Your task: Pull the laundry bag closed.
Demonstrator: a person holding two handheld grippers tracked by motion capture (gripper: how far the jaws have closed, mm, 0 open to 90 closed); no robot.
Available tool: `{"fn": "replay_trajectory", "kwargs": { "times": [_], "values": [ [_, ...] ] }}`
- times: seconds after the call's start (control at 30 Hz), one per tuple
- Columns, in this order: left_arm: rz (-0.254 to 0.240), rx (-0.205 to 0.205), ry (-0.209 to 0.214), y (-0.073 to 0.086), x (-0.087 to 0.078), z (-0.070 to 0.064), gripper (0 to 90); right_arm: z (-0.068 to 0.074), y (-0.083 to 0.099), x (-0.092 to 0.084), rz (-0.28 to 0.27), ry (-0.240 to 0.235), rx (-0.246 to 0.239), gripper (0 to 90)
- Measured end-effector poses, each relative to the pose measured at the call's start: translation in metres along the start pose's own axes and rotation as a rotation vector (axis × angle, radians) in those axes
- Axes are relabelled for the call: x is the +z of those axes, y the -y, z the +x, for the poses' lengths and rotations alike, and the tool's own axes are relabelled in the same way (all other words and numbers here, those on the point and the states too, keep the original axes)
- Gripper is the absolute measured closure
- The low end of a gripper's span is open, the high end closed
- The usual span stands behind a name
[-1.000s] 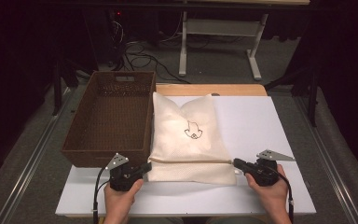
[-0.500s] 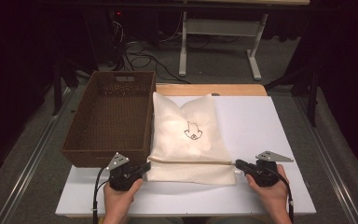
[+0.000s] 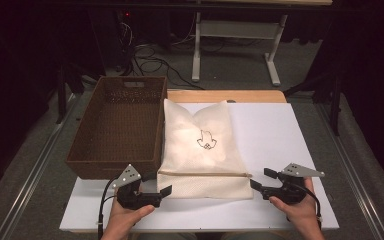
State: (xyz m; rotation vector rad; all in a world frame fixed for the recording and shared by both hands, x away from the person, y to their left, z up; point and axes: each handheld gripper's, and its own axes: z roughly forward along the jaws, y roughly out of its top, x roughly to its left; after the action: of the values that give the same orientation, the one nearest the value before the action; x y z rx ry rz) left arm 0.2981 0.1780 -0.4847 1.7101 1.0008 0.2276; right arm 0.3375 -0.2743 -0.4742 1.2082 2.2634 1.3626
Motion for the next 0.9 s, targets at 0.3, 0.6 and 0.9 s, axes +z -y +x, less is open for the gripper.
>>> {"fn": "replay_trajectory", "kwargs": {
  "times": [0.3,0.6,0.9],
  "values": [
    [-0.057,0.034,-0.001,-0.004,-0.022,0.007,0.6,-0.007,0.005,-0.015,0.004,0.027,-0.055,7.2],
    [-0.077,0.034,-0.056,-0.002,-0.046,0.020,0.6,-0.024,0.009,-0.034,-0.038,0.052,-0.019,4.8],
    [-0.107,0.016,-0.090,0.004,-0.073,0.037,0.5,-0.050,0.017,-0.054,-0.081,0.087,0.037,3.3]
  ]
}}
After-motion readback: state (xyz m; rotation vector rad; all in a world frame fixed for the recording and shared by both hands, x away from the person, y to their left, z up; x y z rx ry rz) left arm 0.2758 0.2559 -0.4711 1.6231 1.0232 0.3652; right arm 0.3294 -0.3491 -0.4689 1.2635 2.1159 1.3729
